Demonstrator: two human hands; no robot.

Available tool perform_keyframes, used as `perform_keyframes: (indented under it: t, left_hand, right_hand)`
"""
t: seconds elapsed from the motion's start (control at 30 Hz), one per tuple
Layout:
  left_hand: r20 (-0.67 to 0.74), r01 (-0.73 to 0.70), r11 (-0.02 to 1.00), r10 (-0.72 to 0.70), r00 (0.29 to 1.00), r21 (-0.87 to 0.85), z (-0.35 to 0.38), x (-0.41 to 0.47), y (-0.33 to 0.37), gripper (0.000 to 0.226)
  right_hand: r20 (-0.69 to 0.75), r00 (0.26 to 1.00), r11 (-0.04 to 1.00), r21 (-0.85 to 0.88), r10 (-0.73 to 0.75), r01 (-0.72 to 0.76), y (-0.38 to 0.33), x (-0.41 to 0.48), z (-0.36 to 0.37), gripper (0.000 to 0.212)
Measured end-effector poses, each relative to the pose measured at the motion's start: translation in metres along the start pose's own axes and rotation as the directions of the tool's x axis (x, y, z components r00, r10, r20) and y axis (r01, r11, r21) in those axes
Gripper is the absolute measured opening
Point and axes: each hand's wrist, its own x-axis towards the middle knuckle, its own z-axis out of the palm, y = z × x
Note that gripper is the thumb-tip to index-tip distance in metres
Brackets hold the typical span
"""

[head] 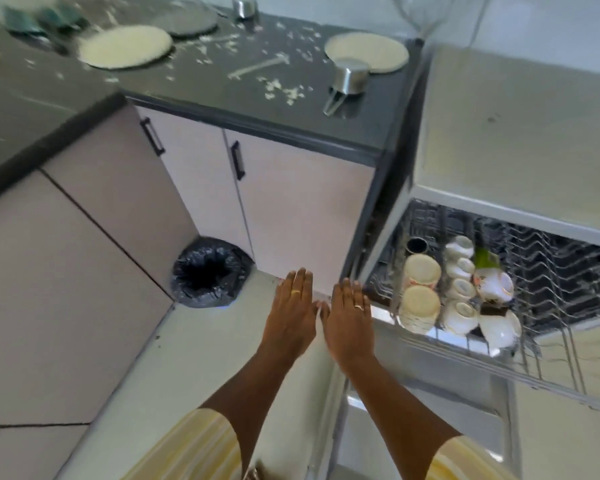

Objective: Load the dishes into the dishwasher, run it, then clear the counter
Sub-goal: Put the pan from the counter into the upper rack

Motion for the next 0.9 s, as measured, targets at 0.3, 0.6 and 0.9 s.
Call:
perform_keyframes:
  t: [0.3, 0.6, 0.9]
  left_hand:
    - [-0.172, 0.201, 0.979, -0.194, 0.966, 0.024, -0.124, -0.028, -0.121, 0.056]
    - [-0.227, 0.336, 0.940, -0.342, 0.912, -0.065, -0.192, -0.027, -0.167, 0.055]
    - [-0.293, 0.453, 0.889, -0.451, 0.843, -0.068, -0.244, 0.014, -0.229, 0.059]
  right_hand:
    - [-0.156, 0.974, 0.985, 0.028, -0.164, 0.170, -0.166, 0.008, -0.064, 0.055]
    - [-0.098, 0.952, 0.953, 0.060, -0.290, 0.297, -0.249, 0.024, -0.103, 0.058]
    - [-0.156, 0.887, 0.893, 0.048, -0.435, 0.447, -0.325, 0.092, -0.138, 0.058]
